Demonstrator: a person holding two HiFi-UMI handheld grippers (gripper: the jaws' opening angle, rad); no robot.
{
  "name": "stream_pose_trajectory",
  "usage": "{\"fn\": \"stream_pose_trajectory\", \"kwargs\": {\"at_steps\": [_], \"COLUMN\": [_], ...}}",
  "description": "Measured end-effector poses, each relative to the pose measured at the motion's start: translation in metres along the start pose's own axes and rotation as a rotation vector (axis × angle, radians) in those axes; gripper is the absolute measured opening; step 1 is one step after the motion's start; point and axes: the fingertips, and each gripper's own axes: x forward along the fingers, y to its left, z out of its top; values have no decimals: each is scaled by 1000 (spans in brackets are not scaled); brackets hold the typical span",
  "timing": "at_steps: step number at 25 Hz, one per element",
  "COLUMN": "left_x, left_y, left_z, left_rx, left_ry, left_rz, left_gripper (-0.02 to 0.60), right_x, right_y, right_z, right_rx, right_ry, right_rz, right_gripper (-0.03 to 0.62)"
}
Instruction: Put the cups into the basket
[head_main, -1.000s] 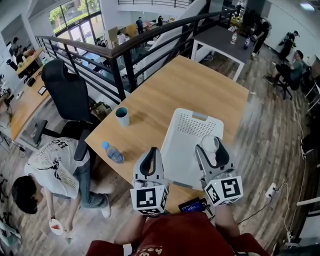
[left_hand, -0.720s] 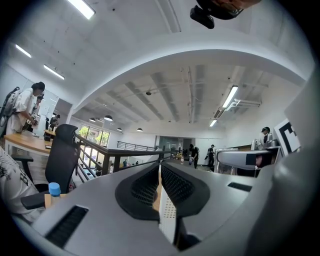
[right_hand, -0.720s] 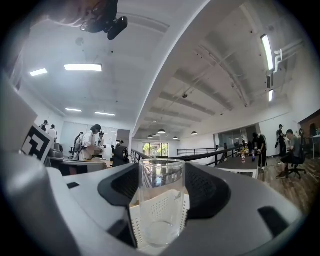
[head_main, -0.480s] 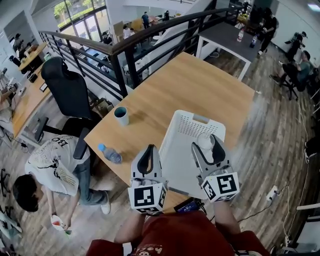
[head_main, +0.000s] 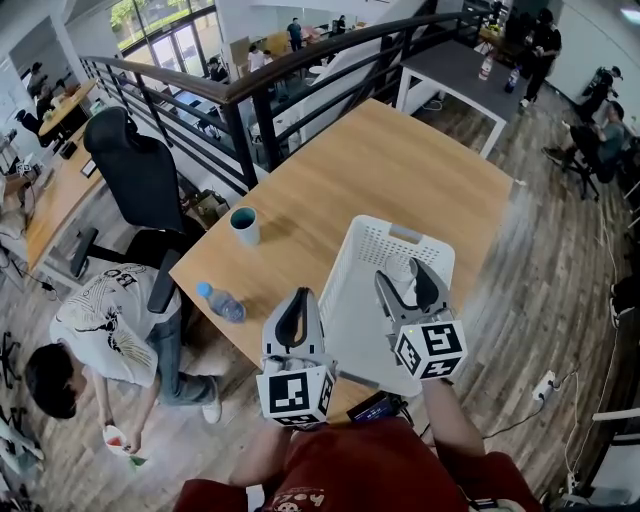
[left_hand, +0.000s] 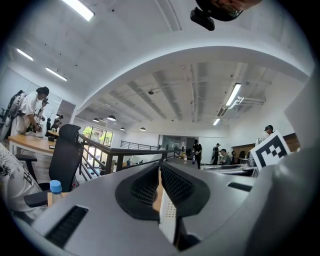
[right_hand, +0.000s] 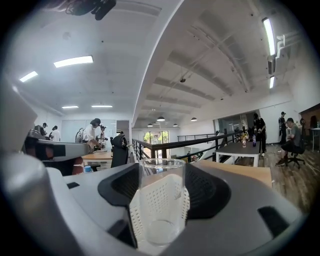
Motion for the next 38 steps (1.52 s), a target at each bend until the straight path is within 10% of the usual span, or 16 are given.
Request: {"fn": "stream_pose_trajectory", "kwargs": {"at_steps": [20,38], "left_x": [-6,-6], "left_y": [5,7], "left_z": [-1,-4], "left_rx": [-20,-14], "left_ry": [-8,5], "left_rz": [-5,2], "left_gripper": [21,21], "right_x": [79,121], "right_y": [-19,-34], "right_z": [-118,-190], "right_rx": [146,-39], "right_ry": [359,536], "right_rz": [-35,-83], "right_gripper": [282,281]}}
